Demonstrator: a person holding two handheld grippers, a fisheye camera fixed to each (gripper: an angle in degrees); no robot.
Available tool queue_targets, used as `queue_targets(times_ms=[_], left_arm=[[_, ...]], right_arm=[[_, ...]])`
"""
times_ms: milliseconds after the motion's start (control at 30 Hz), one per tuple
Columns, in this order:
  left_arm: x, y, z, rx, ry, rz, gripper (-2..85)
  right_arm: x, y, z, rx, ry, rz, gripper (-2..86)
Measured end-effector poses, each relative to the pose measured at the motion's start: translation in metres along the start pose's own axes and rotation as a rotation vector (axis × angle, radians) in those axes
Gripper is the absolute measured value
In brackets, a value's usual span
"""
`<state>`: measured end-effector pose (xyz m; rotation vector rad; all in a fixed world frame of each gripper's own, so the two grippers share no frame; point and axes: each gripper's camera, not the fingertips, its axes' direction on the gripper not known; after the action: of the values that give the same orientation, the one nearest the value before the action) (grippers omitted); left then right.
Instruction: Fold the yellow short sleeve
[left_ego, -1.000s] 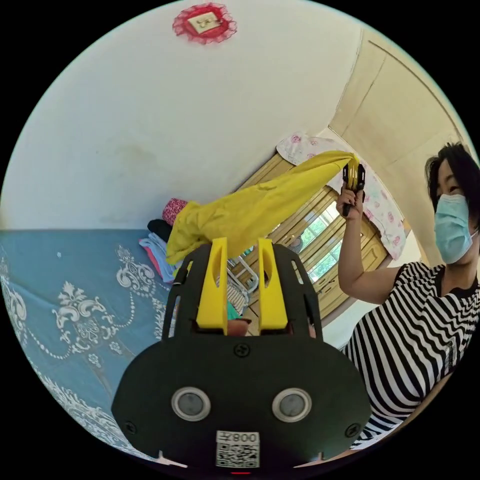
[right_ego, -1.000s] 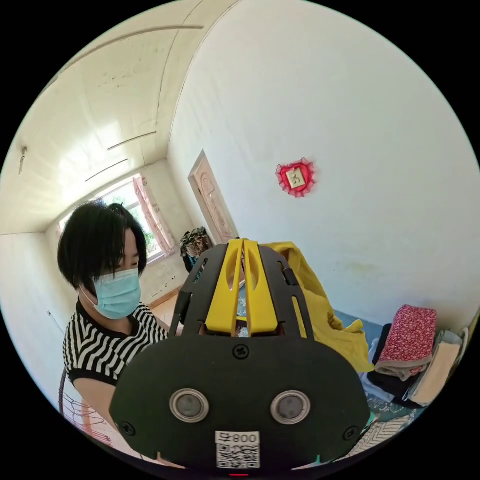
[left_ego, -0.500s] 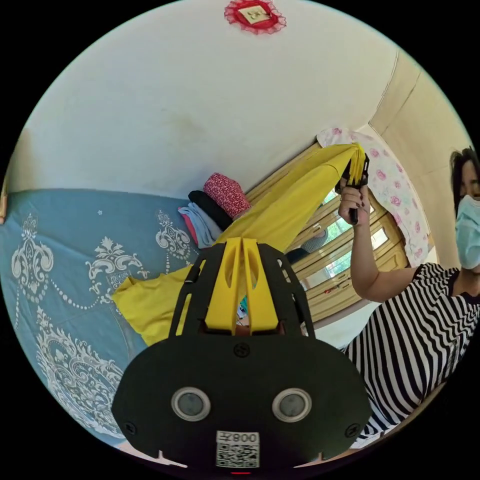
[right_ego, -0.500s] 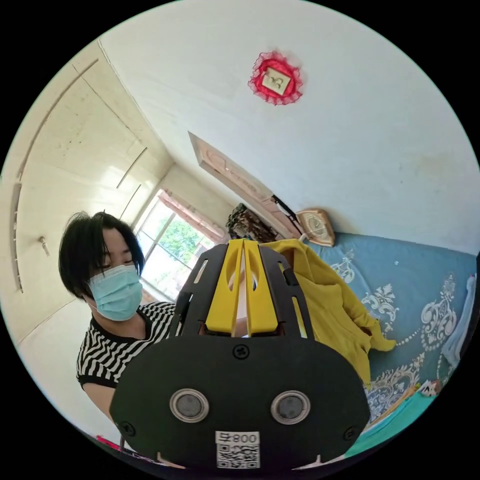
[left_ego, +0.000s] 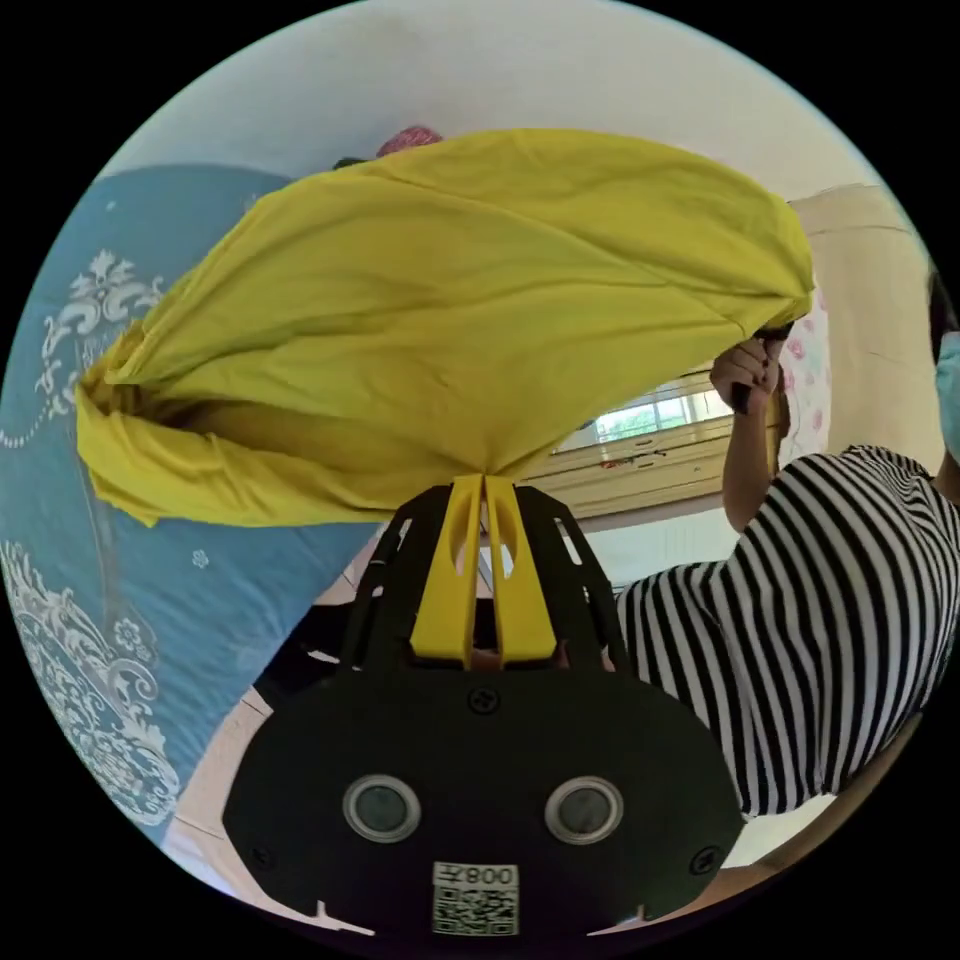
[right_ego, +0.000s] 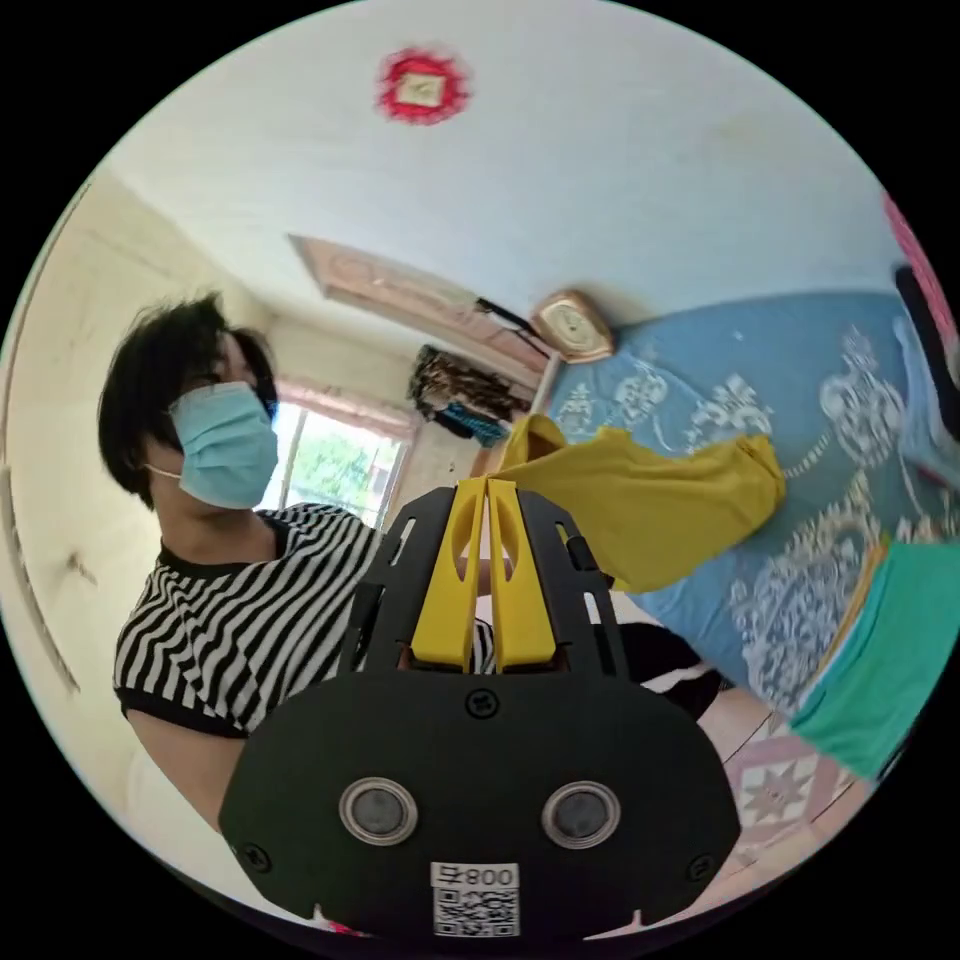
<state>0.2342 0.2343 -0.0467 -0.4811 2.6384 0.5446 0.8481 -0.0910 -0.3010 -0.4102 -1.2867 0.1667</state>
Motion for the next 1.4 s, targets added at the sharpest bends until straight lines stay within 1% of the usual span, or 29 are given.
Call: queue_targets(times_ms=[33,100,167,200,300,433,533,567,633,667,767,833,900,967,1033,1167,1400], left_arm=[[-0.004,0.004,0.017,-0.019,0.011,-0.067,1.3],[-0.006,0.008,0.027,-0.006,0.033,-0.117,1.7],[-0.004,0.004,0.027,-0.029,-0.043,-0.123,2.6],[-0.004,-0.003,0.026,-0.05,-0.115,-0.121,3.8],[-0.009,-0.032,0.023,-0.094,-0.254,-0.116,6.9],[0.001,-0.085,0.044,-0.15,-0.44,-0.03,8.1],[0.015,-0.124,0.073,-0.224,-0.536,0.057,8.5],[0.018,-0.131,0.08,-0.245,-0.555,0.071,8.5],[0.022,-0.153,0.103,-0.316,-0.656,0.08,8.5],[0.022,-0.157,0.108,-0.327,-0.659,0.071,8.5],[0.013,-0.17,0.118,-0.328,-0.583,-0.07,8.2],[0.009,-0.172,0.118,-0.258,-0.45,-0.196,7.8],[0.011,-0.173,0.119,-0.21,-0.384,-0.273,7.2],[0.015,-0.173,0.122,-0.182,-0.342,-0.331,5.7],[0.026,-0.173,0.127,-0.167,-0.305,-0.401,2.4],[0.058,-0.169,0.122,-0.094,-0.23,-0.424,1.0],[0.162,-0.137,0.06,0.202,-0.029,-0.358,0.3]], right_arm=[[0.028,0.02,-0.008,0.051,0.042,0.115,0.1],[0.061,0.048,-0.014,0.103,0.052,0.255,0.1],[0.081,0.069,-0.018,0.153,0.041,0.326,0.1],[0.09,0.079,-0.021,0.184,0.033,0.352,0.1],[0.101,0.098,-0.032,0.282,0.015,0.371,0.1],[0.112,0.12,-0.04,0.38,0.007,0.394,0.1],[0.119,0.128,-0.038,0.413,-0.002,0.404,0.1],[0.12,0.129,-0.038,0.416,0.0,0.403,0.1],[0.123,0.133,-0.036,0.424,0.005,0.402,0.1],[0.124,0.134,-0.036,0.427,0.005,0.401,0.1],[0.129,0.139,-0.035,0.448,-0.003,0.399,0.1],[0.133,0.143,-0.034,0.464,-0.012,0.406,0.1],[0.136,0.146,-0.034,0.471,-0.022,0.409,0.1],[0.138,0.148,-0.034,0.477,-0.02,0.414,0.1],[0.14,0.15,-0.034,0.478,-0.017,0.418,0.1],[0.139,0.152,-0.036,0.472,-0.004,0.415,0.1],[0.128,0.153,-0.045,0.488,0.003,0.353,0.1]])
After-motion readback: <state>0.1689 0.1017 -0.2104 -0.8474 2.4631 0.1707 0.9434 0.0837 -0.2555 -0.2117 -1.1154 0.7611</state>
